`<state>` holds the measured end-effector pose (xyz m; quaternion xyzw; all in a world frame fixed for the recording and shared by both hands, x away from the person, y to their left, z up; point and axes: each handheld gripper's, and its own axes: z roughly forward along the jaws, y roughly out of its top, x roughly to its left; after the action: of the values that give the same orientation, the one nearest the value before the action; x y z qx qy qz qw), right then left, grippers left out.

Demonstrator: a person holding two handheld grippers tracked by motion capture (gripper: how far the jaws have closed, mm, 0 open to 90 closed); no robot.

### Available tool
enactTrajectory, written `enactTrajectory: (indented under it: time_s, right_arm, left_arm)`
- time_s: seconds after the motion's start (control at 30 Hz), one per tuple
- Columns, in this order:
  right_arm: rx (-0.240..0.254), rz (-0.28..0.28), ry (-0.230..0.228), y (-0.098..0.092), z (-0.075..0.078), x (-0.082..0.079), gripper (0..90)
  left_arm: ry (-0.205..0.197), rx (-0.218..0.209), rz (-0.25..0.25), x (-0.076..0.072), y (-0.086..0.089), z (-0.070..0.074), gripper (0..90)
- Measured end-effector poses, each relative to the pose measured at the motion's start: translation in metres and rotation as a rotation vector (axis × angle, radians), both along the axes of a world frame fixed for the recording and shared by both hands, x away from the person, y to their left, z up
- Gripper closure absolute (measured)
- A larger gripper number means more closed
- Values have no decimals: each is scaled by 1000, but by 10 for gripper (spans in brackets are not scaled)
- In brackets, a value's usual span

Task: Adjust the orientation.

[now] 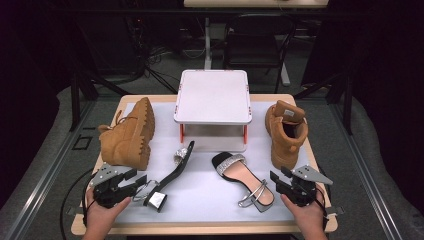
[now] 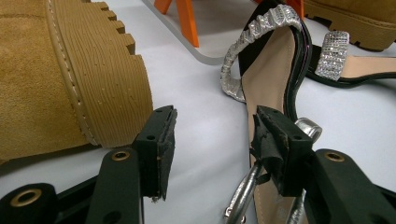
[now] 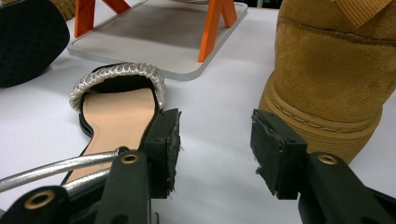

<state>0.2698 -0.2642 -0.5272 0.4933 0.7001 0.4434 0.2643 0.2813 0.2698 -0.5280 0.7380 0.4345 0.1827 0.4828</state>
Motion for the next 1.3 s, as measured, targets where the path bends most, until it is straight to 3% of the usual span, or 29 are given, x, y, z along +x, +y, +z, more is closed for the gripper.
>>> enactTrajectory:
  time_s: [0.77, 0.97, 1.3]
  right_arm:
    - [1, 2, 7, 1, 0, 1, 523]
    - [4, 1, -1, 1, 0, 0, 524]
    - [0, 2, 5, 1, 0, 0, 523]
  left_arm:
    - [8, -4, -6, -2, 2, 1, 488]
    - [-6, 11, -13, -5, -1, 7, 496]
    - [-16, -6, -41, -10, -7, 20, 501]
